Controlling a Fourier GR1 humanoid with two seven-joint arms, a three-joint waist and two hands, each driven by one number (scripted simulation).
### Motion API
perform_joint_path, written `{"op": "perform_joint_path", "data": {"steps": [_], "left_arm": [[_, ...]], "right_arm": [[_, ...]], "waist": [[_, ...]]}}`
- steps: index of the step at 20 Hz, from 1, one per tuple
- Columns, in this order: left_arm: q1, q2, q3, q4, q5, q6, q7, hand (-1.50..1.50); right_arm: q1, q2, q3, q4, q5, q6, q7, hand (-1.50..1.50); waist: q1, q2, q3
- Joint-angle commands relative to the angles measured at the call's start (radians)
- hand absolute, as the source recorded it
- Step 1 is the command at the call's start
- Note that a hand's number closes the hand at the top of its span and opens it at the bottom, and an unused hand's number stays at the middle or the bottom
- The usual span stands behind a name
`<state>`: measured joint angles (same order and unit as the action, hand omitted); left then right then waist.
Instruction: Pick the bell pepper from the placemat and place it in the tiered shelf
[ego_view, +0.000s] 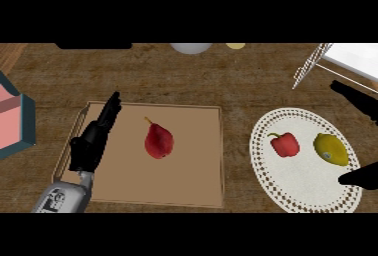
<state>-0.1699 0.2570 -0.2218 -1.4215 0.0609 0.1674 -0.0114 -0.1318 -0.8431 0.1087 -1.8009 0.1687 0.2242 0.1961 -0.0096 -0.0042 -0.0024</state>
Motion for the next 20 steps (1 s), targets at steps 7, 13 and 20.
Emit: {"op": "perform_joint_path", "data": {"steps": [7, 13, 20], "left_arm": [[-0.065, -0.044, 0.029, -0.007, -0.045, -0.025, 0.079, 0.00], [-0.013, -0.082, 0.047, 0.024, -0.087, -0.045, -0.005, 0.00], [0.001, -0.082, 0.103, 0.051, -0.098, -0.096, -0.037, 0.00]], "right_arm": [[0.009, 0.092, -0.009, -0.216, 0.092, 0.119, 0.262, -1.50], [0.114, 0.218, 0.013, -0.302, 0.273, 0.103, 0.242, -1.50], [0.142, 0.329, 0.036, -0.295, 0.389, 0.136, 0.225, -1.50]], "waist": [[0.009, 0.004, 0.002], [0.007, 0.004, 0.002], [0.007, 0.004, 0.002]]}}
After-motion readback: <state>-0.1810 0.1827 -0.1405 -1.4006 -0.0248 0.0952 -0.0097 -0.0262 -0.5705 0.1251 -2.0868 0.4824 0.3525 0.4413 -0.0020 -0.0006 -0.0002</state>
